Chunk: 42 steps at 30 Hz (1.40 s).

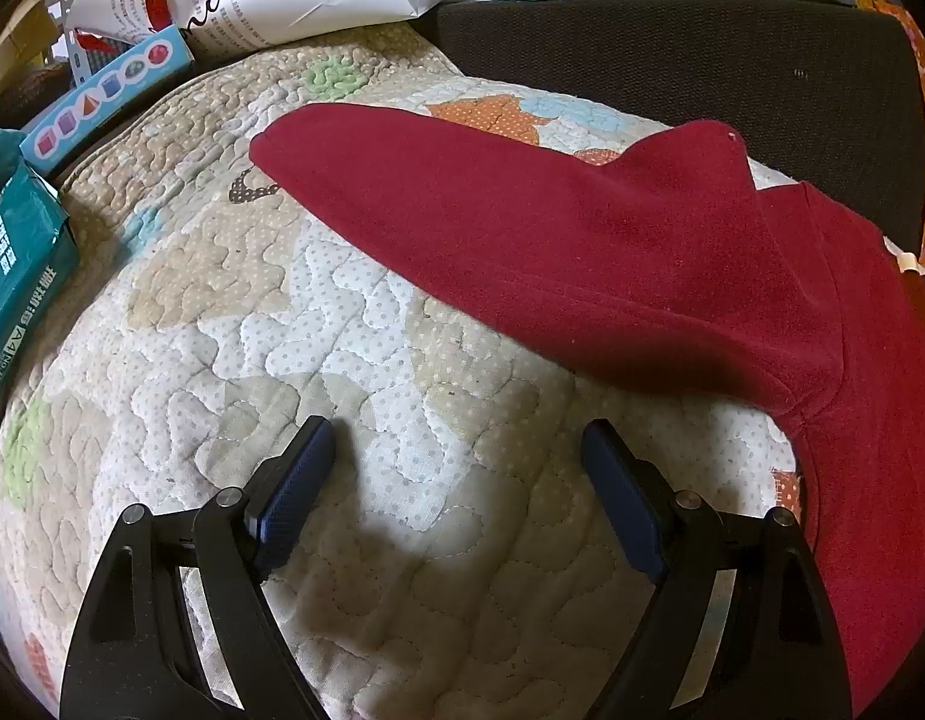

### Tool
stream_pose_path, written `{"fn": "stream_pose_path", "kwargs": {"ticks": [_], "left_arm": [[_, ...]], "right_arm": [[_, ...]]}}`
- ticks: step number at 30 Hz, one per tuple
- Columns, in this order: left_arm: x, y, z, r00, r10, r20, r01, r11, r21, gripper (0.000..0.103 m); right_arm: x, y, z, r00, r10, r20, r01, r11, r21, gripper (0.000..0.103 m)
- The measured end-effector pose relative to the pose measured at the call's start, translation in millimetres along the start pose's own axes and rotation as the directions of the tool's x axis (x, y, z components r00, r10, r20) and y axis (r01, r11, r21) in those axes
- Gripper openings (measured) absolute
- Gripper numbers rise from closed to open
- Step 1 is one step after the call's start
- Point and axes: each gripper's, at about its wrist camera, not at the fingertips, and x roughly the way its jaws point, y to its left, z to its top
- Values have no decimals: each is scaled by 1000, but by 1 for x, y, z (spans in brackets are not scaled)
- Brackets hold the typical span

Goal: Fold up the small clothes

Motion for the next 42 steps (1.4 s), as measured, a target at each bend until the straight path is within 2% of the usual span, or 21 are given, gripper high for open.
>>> {"fn": "stream_pose_path", "kwargs": {"ticks": [7, 10, 11, 13, 16, 20, 24, 28, 34, 39, 42], "left_arm": [[-1, 0, 0, 1000, 4, -3, -4, 1000, 4, 85], [-6, 3, 0, 999, 13, -35, -14, 1000, -8, 85], [-7, 4, 1, 999, 18, -49, -19, 1000, -17, 85], [-8, 7, 3, 998, 27, -64, -28, 999, -20, 85], [-26, 3, 2, 998, 48, -32, -49, 999, -13, 85], [-46, 1, 11, 1000, 4, 6, -3, 999, -38, 85], [-65, -10, 18, 999, -19, 30, 20, 1000, -25, 85], [-84, -31, 18, 998, -39, 46, 38, 999, 15, 85], [-109, -59, 14, 992, -105, 68, 102, 993, 57, 85], [-118, -75, 10, 985, -166, 54, 164, 985, 46, 85], [-124, -93, 3, 980, -188, 58, 182, 979, 91, 85]], "right_arm": [[0, 0, 0, 1000, 1, -5, -1, 1000, 0, 103], [-5, 1, -1, 1000, 21, -20, -21, 1000, -23, 103], [-7, 3, -1, 999, 25, -27, -26, 999, -33, 100], [-26, 1, -7, 999, 24, -37, -25, 999, -38, 93], [-55, 20, -13, 995, 96, 6, -96, 993, -70, 91], [-100, 58, -24, 983, 166, 72, -149, 968, -201, 91], [-128, 100, -33, 975, 209, 70, -181, 942, -283, 91], [-144, 131, -44, 969, 243, 42, -220, 930, -294, 91], [-155, 166, -59, 953, 301, -3, -287, 905, -313, 91], [-159, 188, -65, 958, 288, -13, -275, 900, -339, 91], [-160, 189, -65, 959, 284, -11, -272, 907, -322, 91]]}}
